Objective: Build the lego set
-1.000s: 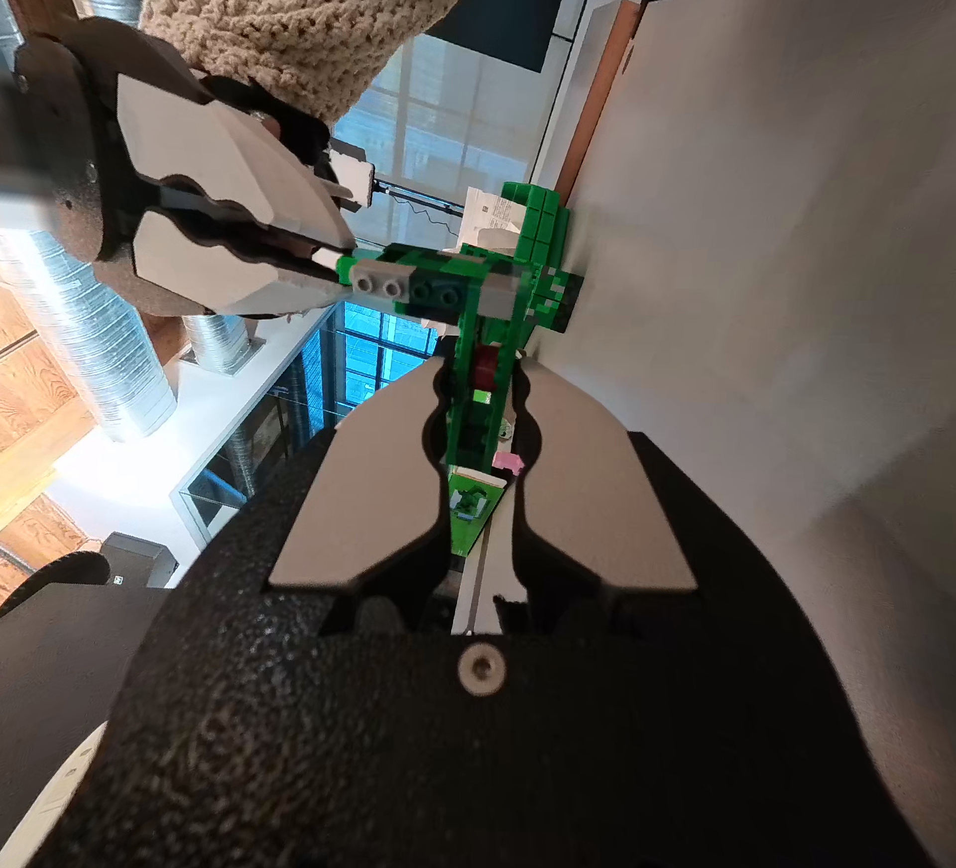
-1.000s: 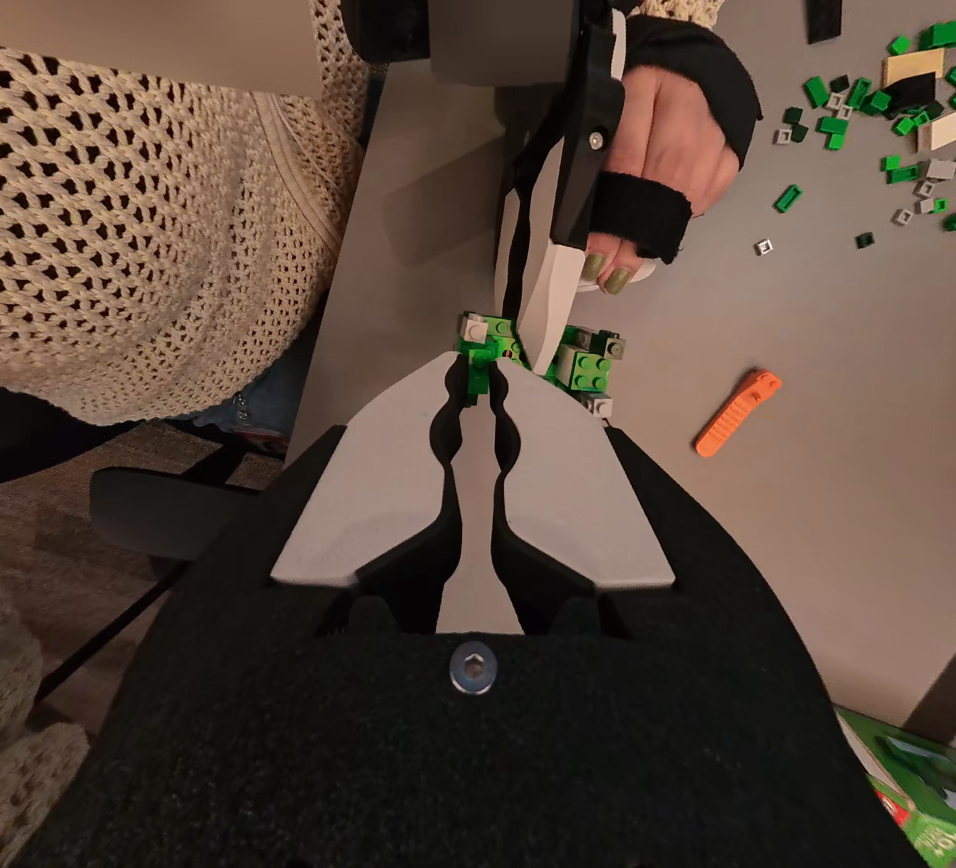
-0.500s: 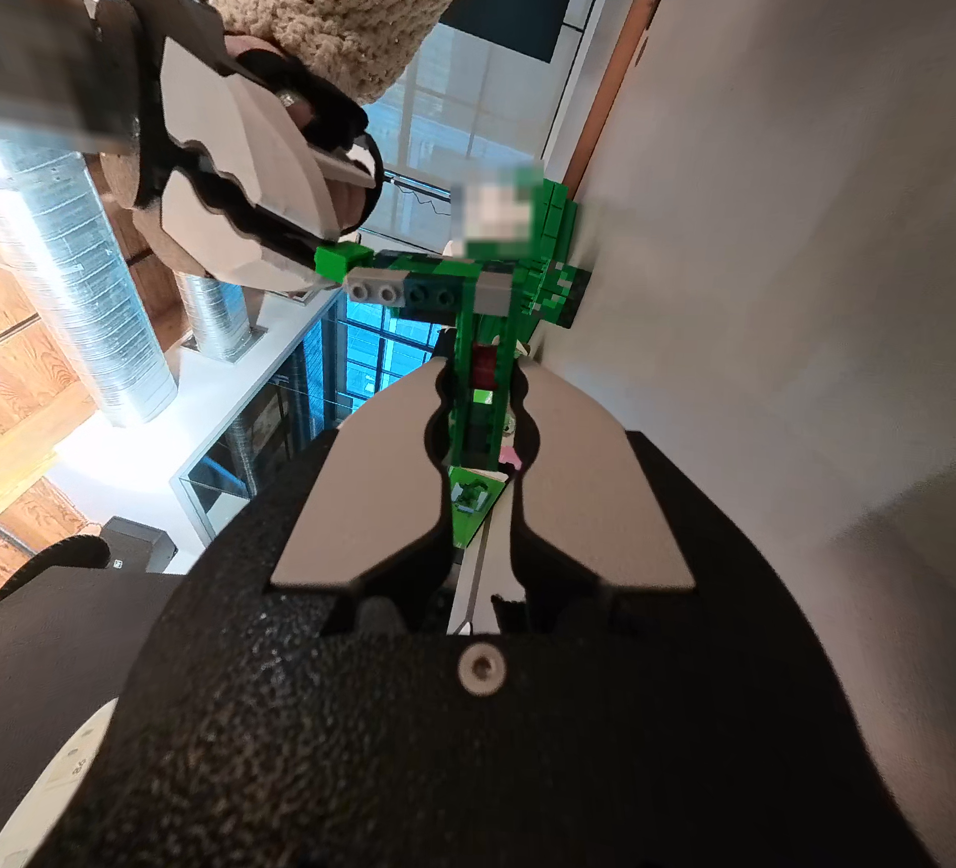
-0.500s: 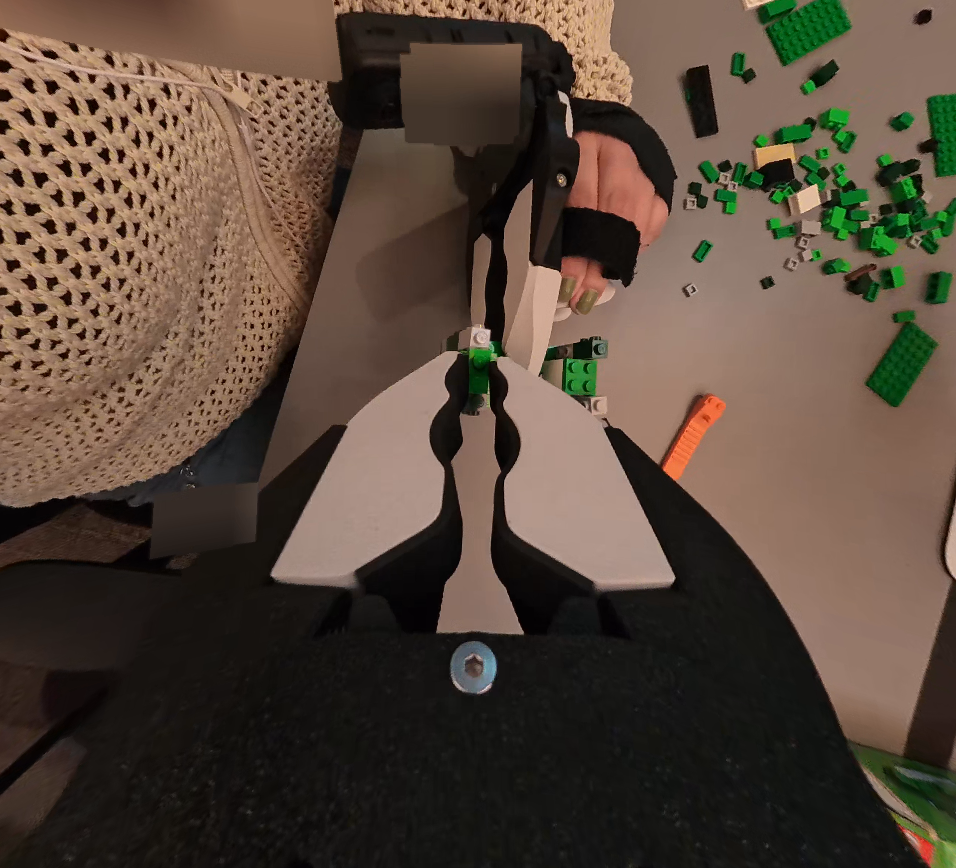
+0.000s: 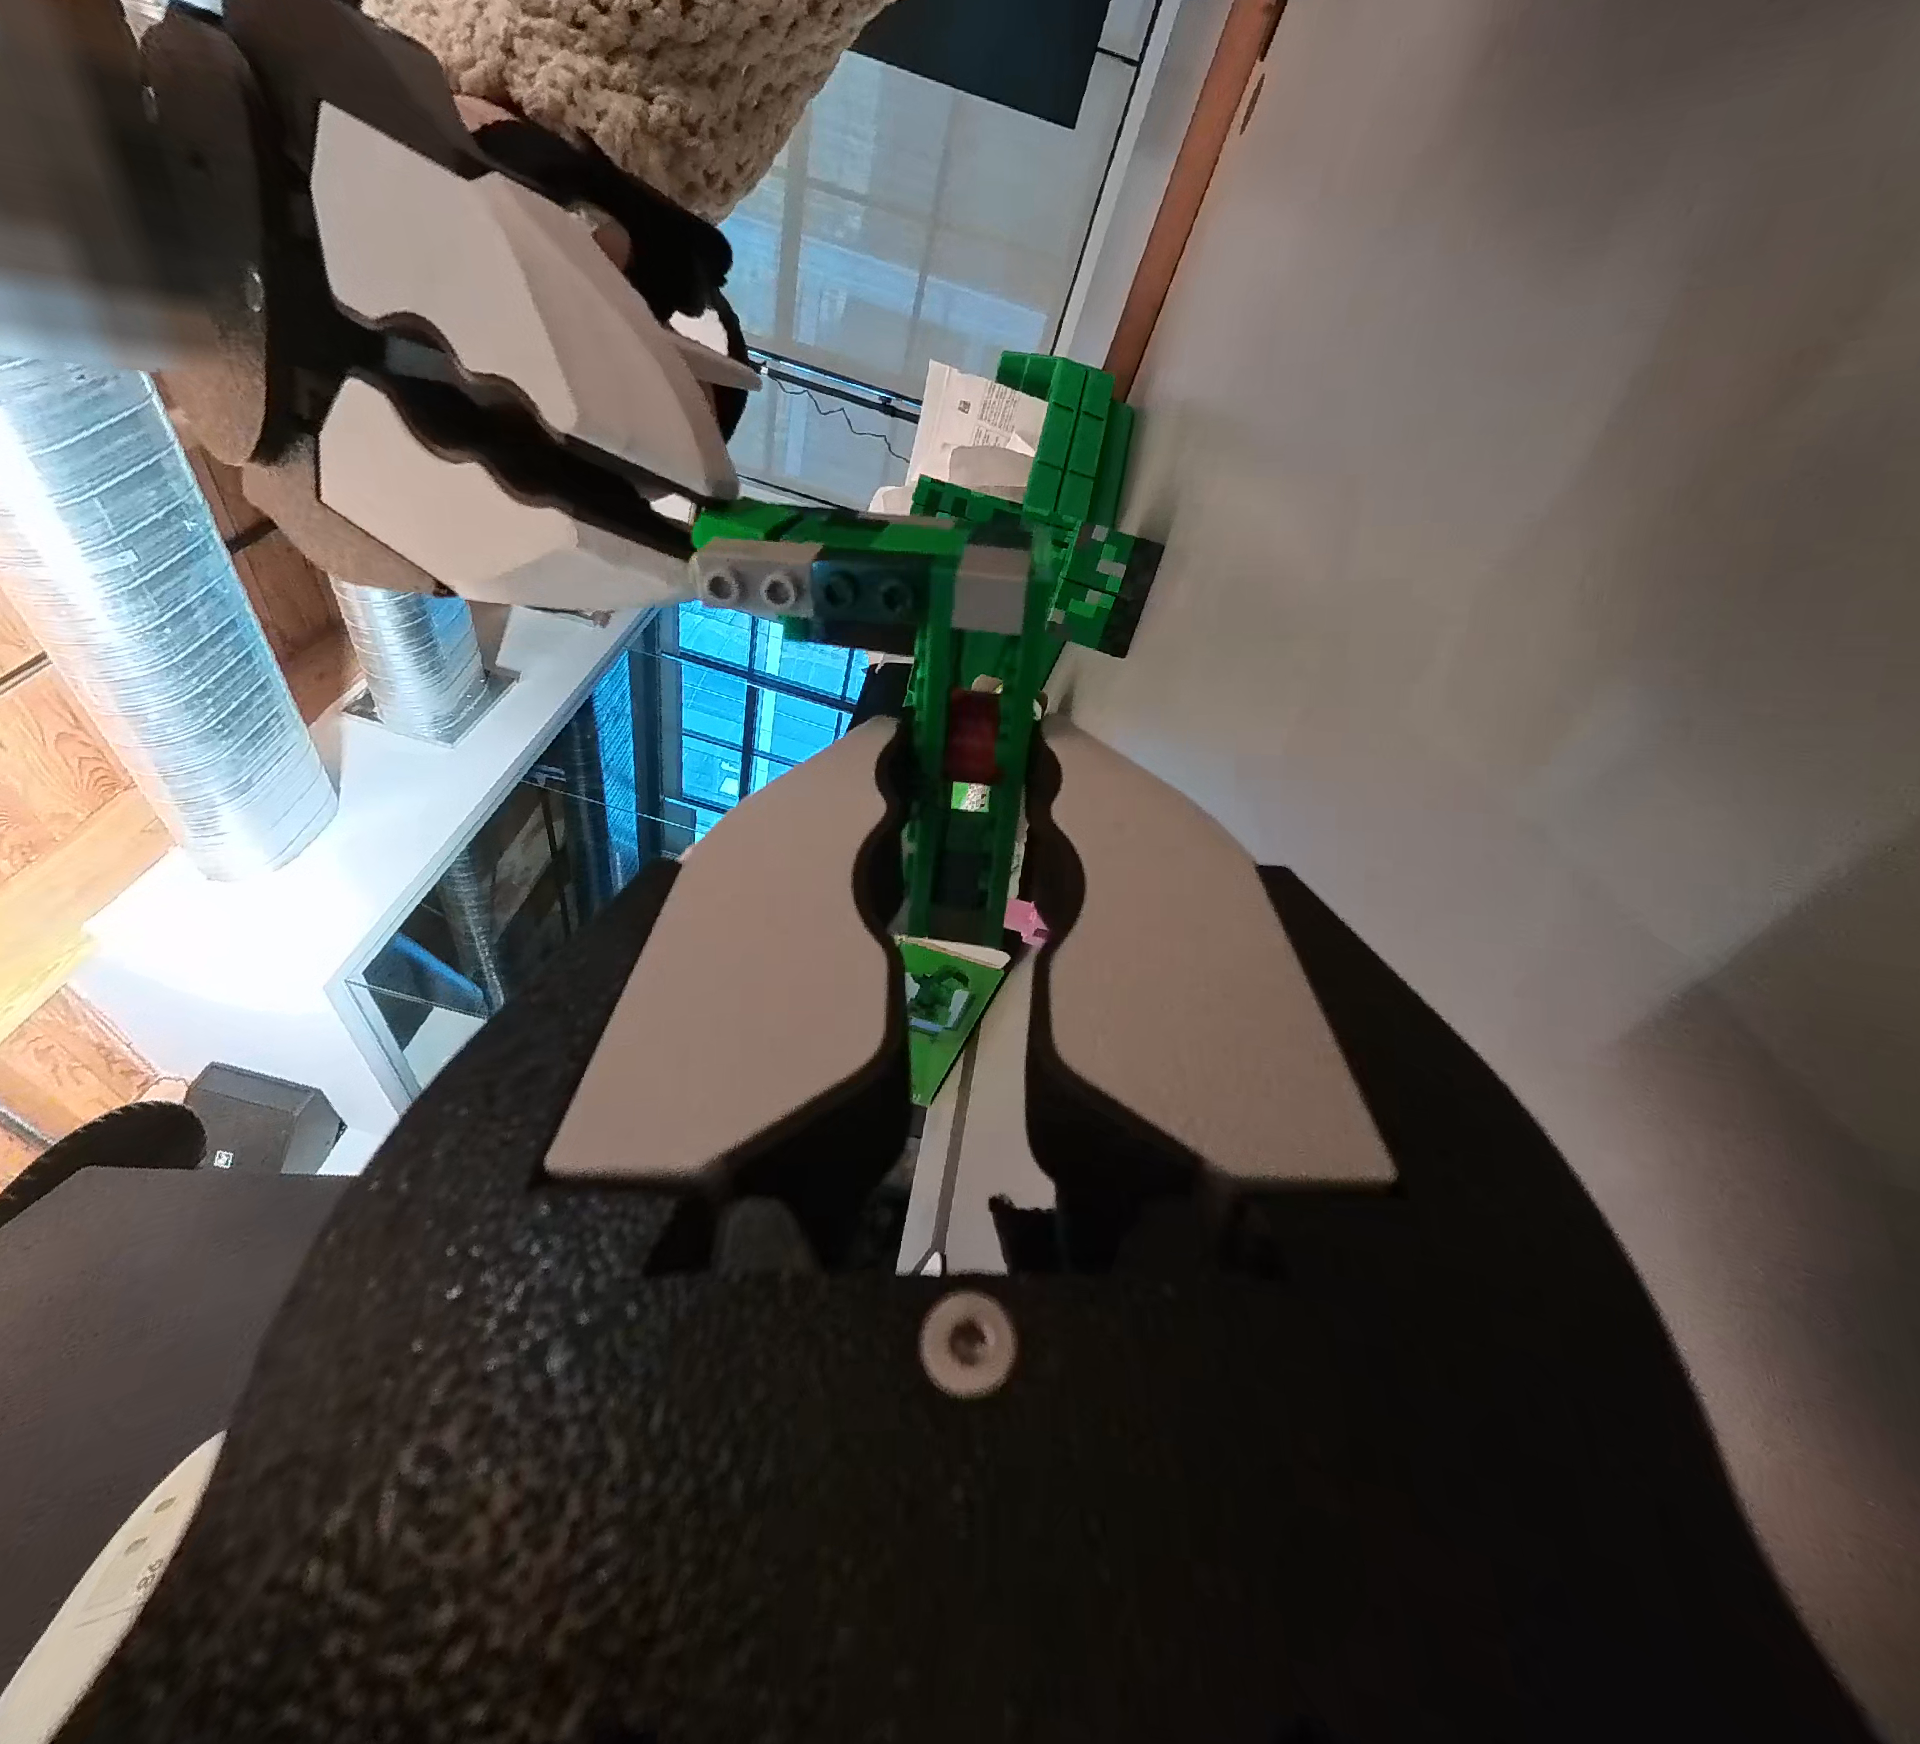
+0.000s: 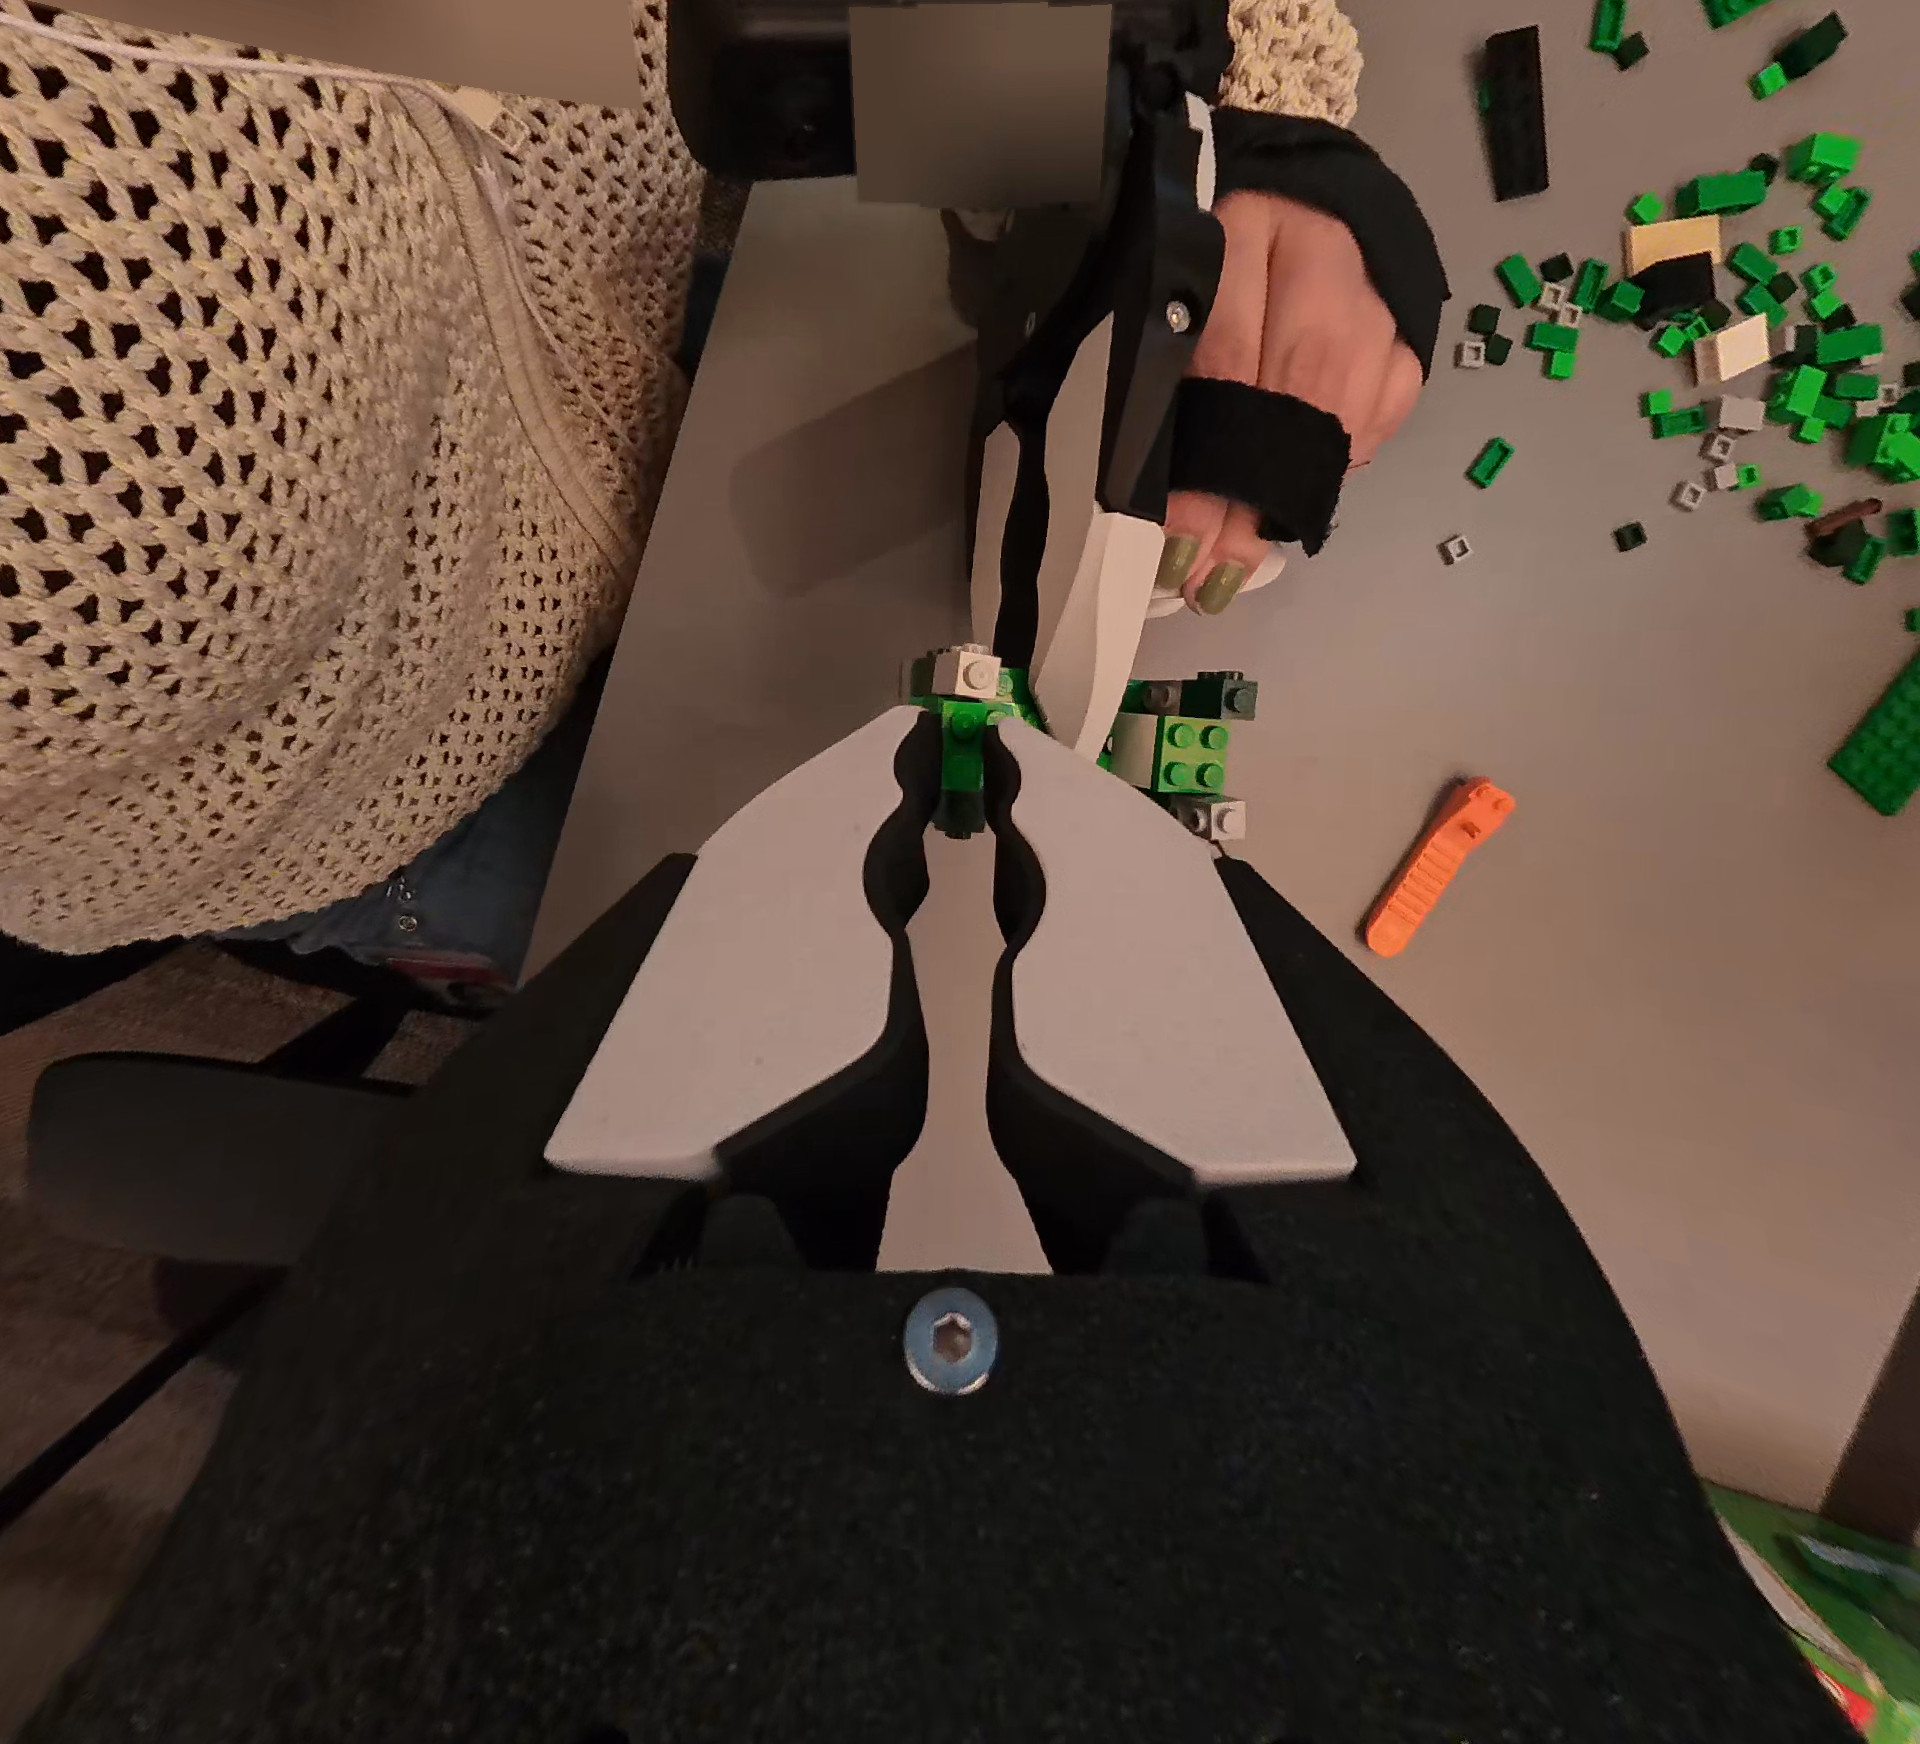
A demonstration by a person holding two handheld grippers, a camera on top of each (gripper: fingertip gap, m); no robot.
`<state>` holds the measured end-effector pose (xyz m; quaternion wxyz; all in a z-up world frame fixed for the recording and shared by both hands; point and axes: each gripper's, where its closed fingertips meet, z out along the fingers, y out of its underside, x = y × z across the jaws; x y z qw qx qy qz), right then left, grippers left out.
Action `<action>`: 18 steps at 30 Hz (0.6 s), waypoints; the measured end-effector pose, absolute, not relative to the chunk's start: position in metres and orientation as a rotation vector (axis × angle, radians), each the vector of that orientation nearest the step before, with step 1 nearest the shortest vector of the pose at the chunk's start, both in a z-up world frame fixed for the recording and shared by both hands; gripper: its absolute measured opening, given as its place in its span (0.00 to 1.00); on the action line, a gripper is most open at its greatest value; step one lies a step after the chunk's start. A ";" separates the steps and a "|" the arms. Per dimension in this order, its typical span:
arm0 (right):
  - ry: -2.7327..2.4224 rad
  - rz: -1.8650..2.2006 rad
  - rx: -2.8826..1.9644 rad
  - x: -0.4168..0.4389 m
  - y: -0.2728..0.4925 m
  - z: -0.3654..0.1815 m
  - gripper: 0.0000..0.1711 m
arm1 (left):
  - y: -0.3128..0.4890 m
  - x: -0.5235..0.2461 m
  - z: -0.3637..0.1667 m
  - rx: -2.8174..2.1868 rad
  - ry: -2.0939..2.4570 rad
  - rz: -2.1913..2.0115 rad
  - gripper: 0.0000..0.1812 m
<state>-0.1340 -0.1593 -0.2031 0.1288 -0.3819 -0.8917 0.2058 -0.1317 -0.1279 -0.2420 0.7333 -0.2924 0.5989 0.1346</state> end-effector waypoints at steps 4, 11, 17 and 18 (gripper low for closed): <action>-2.595 0.610 -1.117 -0.134 -0.160 -0.204 0.04 | -0.128 -0.132 -0.242 -0.641 1.320 0.298 0.11; -2.598 0.605 -1.120 -0.133 -0.160 -0.206 0.04 | -0.128 -0.132 -0.244 -0.639 1.329 0.304 0.11; -2.600 0.601 -1.127 -0.132 -0.160 -0.207 0.04 | -0.129 -0.132 -0.245 -0.637 1.335 0.307 0.11; -2.599 0.599 -1.129 -0.133 -0.160 -0.207 0.04 | -0.129 -0.132 -0.245 -0.637 1.335 0.308 0.11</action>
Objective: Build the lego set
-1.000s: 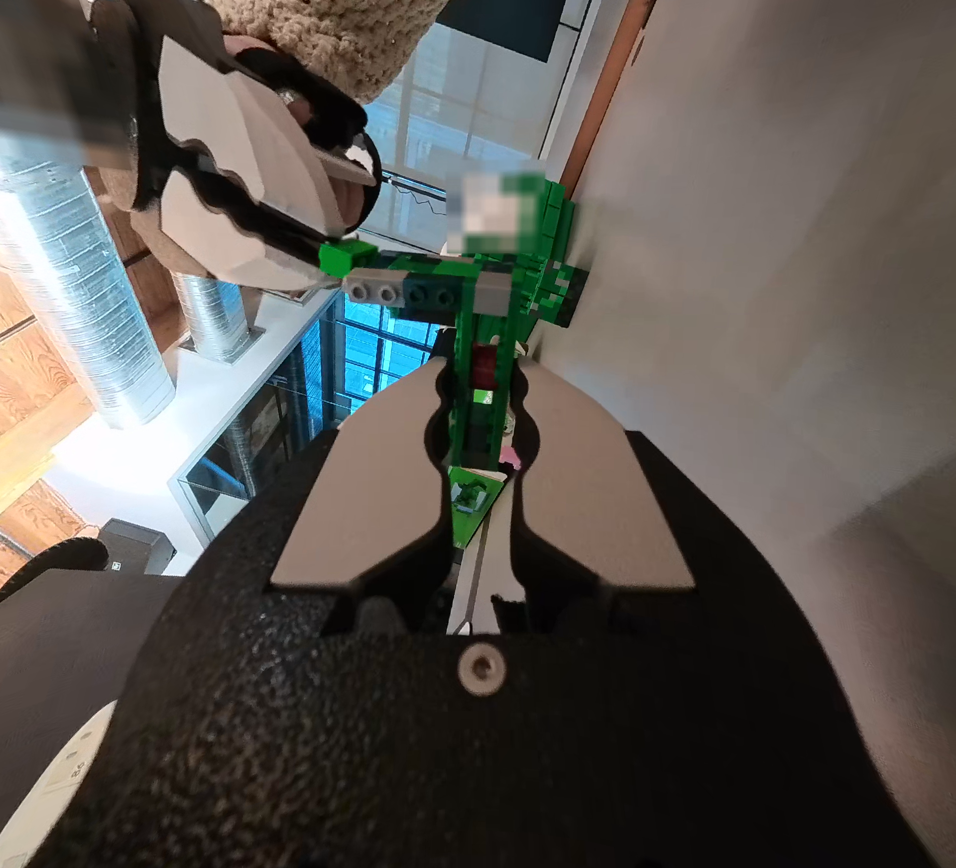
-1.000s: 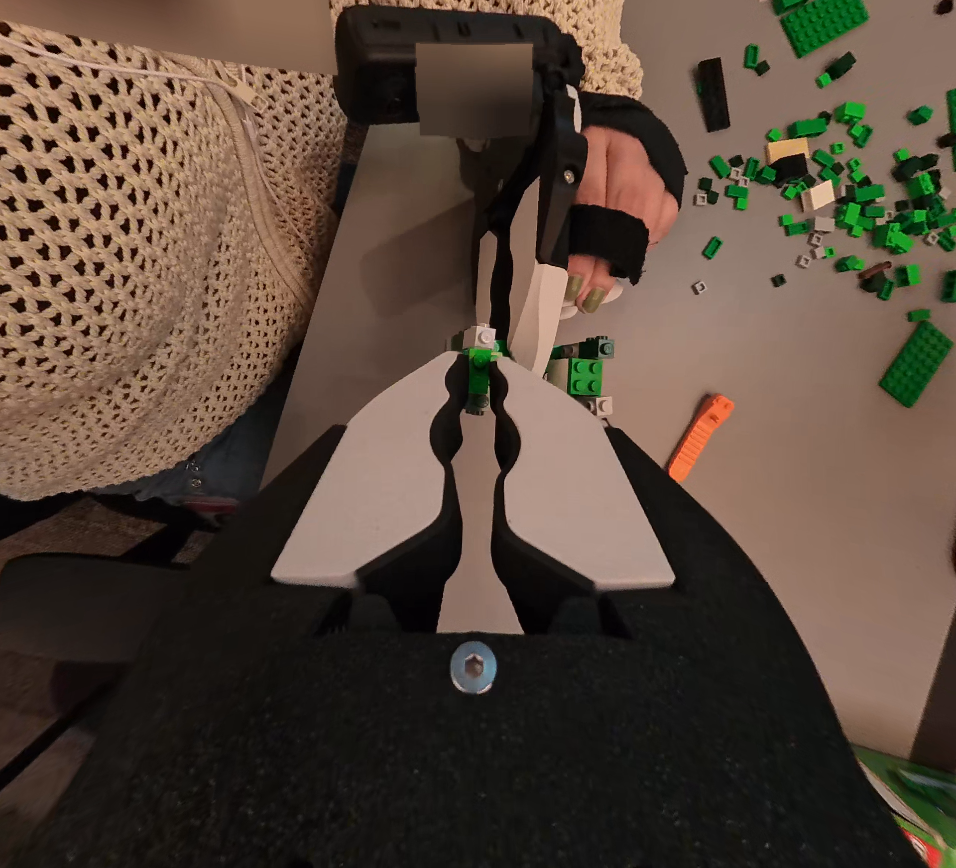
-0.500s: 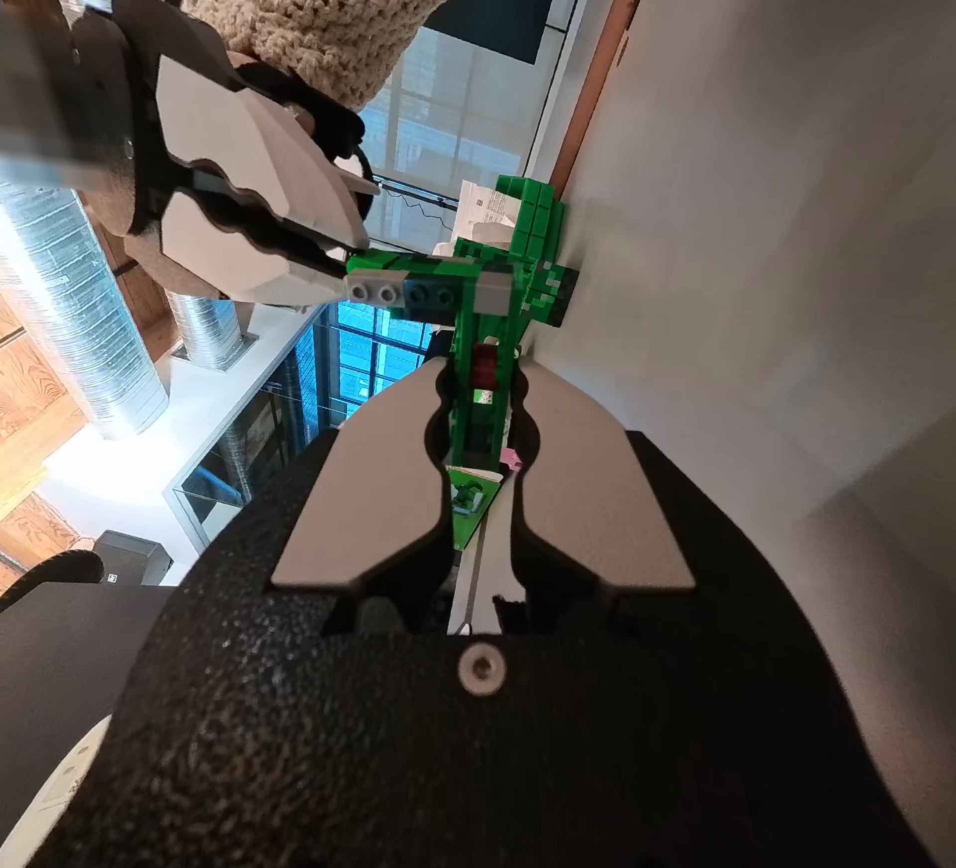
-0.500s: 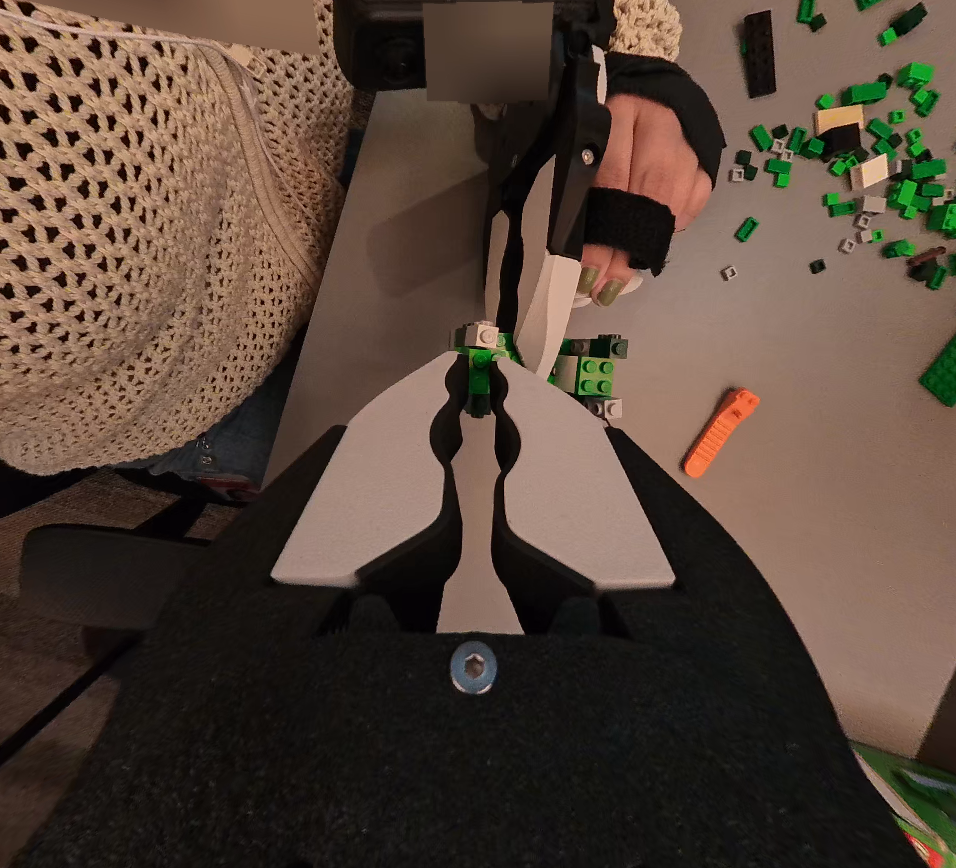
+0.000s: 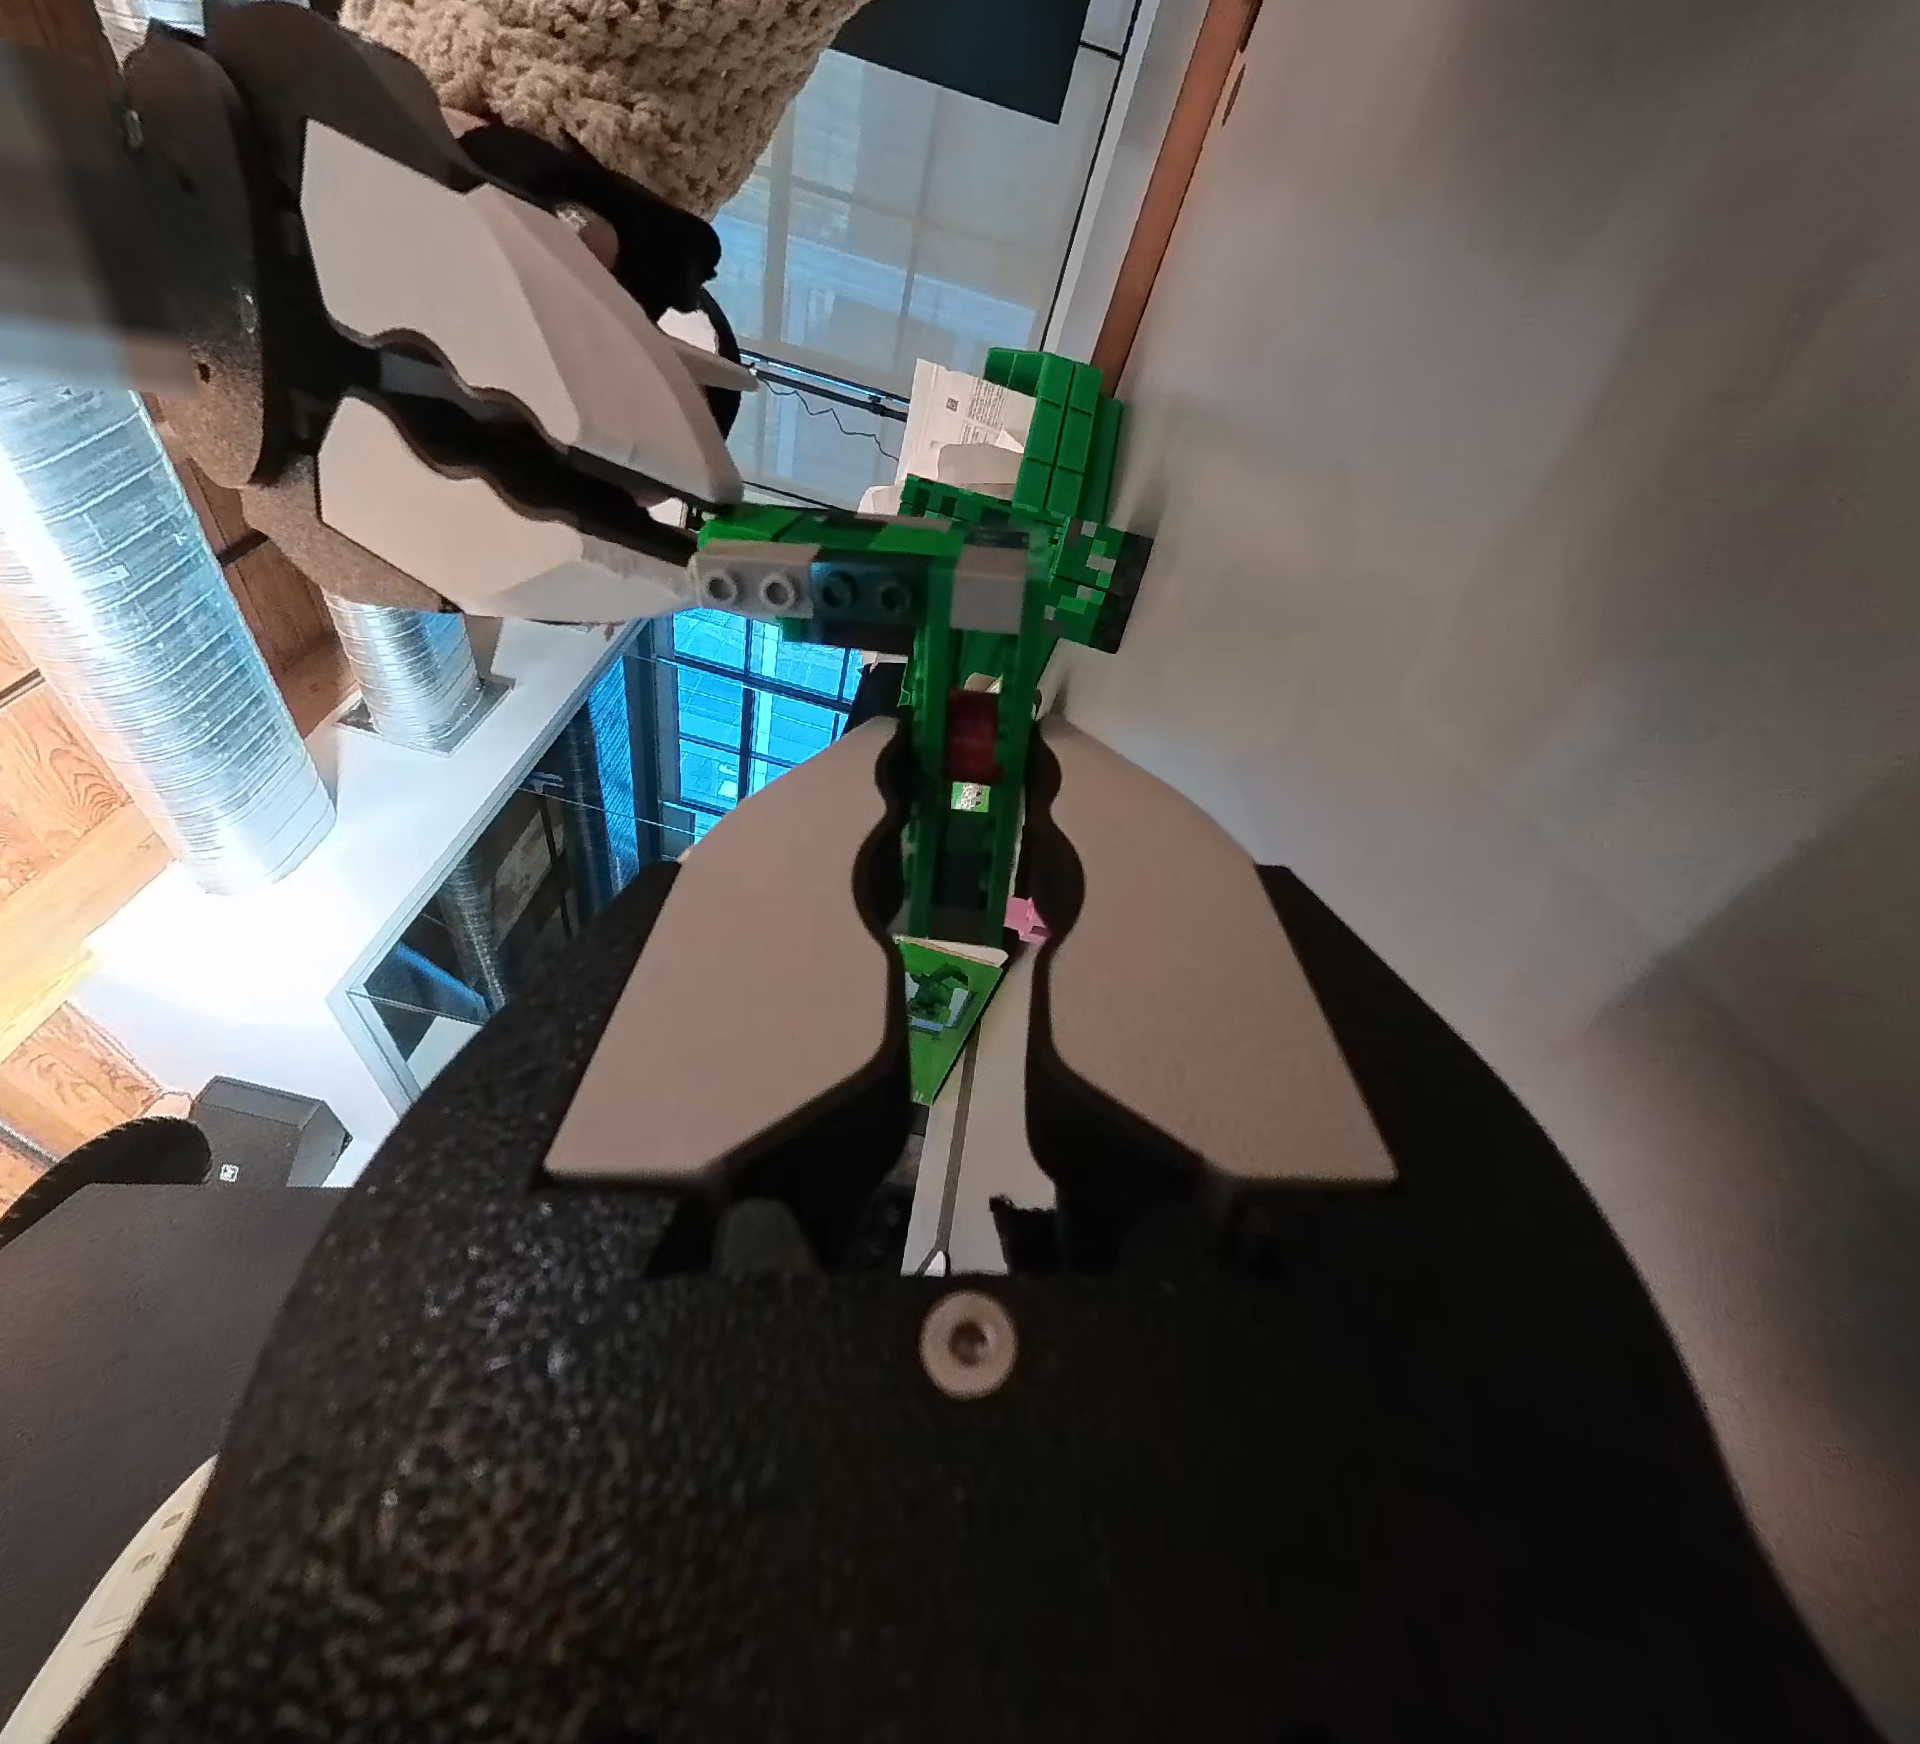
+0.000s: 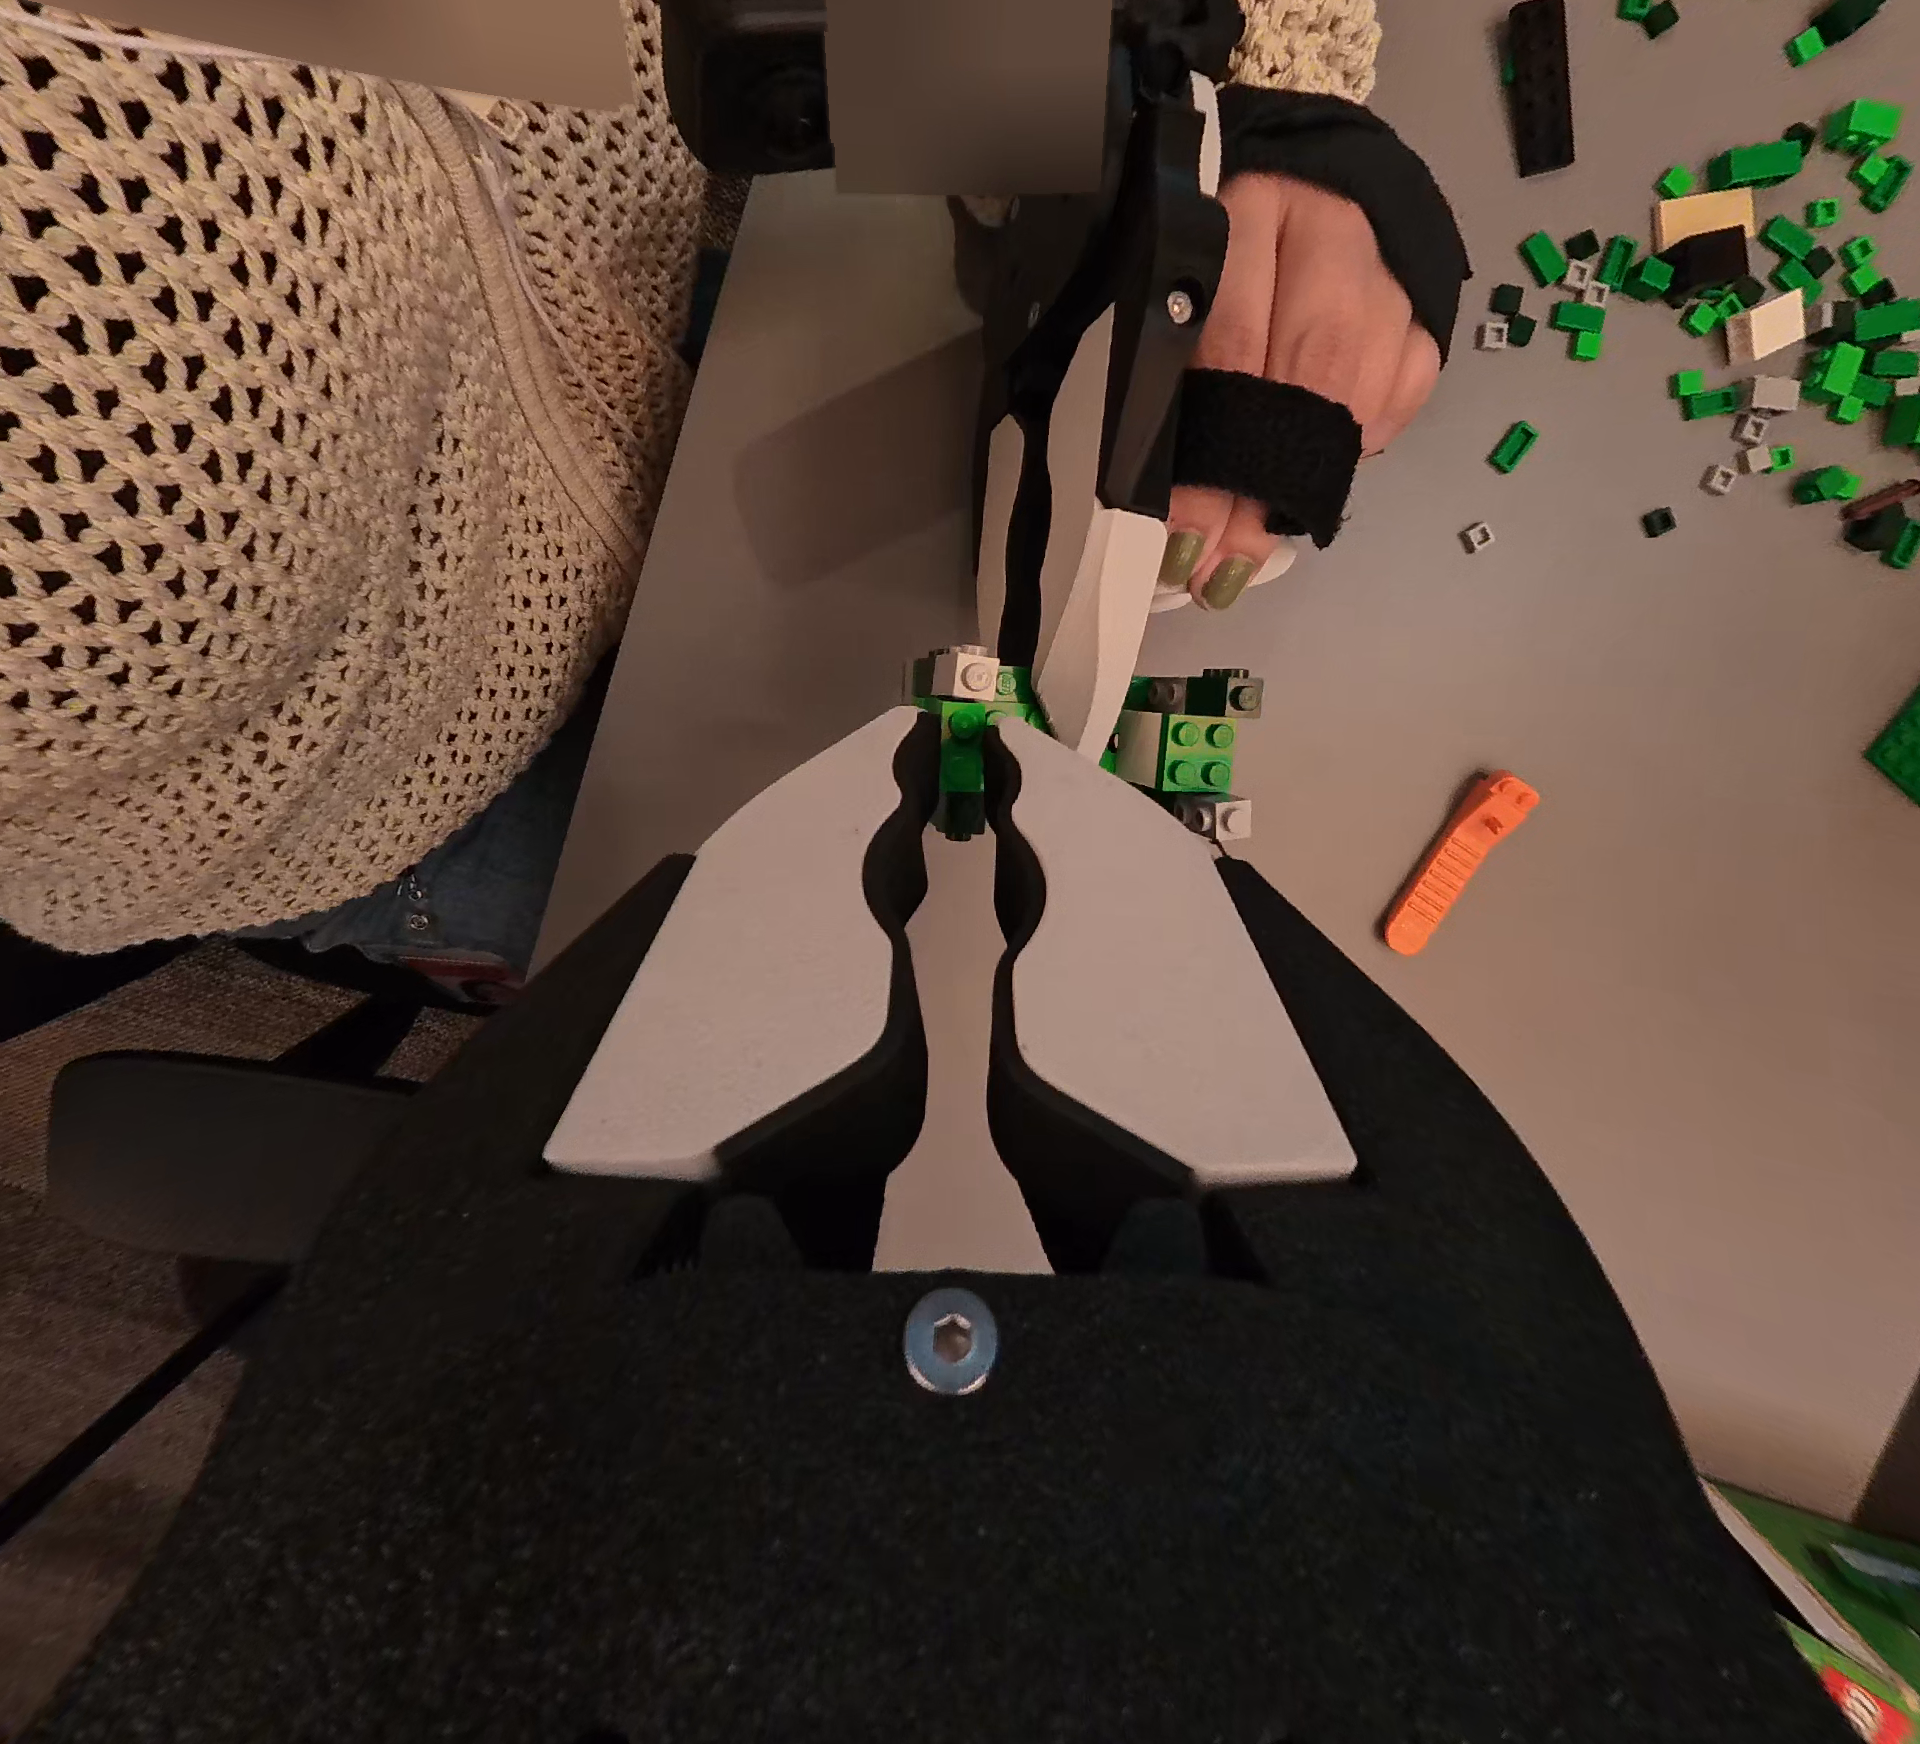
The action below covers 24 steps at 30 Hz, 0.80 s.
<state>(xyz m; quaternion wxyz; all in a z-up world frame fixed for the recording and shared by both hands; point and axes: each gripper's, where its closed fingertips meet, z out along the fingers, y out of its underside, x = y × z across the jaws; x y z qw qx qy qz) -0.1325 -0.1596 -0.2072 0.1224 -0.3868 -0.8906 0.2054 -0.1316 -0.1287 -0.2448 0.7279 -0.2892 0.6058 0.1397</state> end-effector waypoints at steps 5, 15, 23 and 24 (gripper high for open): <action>-2.601 0.590 -1.141 -0.132 -0.158 -0.208 0.04 | -0.129 -0.131 -0.246 -0.634 1.340 0.311 0.11; -2.601 0.587 -1.145 -0.131 -0.158 -0.209 0.04 | -0.129 -0.132 -0.246 -0.634 1.345 0.313 0.11; -2.603 0.586 -1.155 -0.130 -0.157 -0.208 0.06 | -0.129 -0.132 -0.247 -0.634 1.346 0.315 0.11; -2.603 0.584 -1.154 -0.130 -0.157 -0.208 0.06 | -0.129 -0.132 -0.247 -0.634 1.346 0.315 0.11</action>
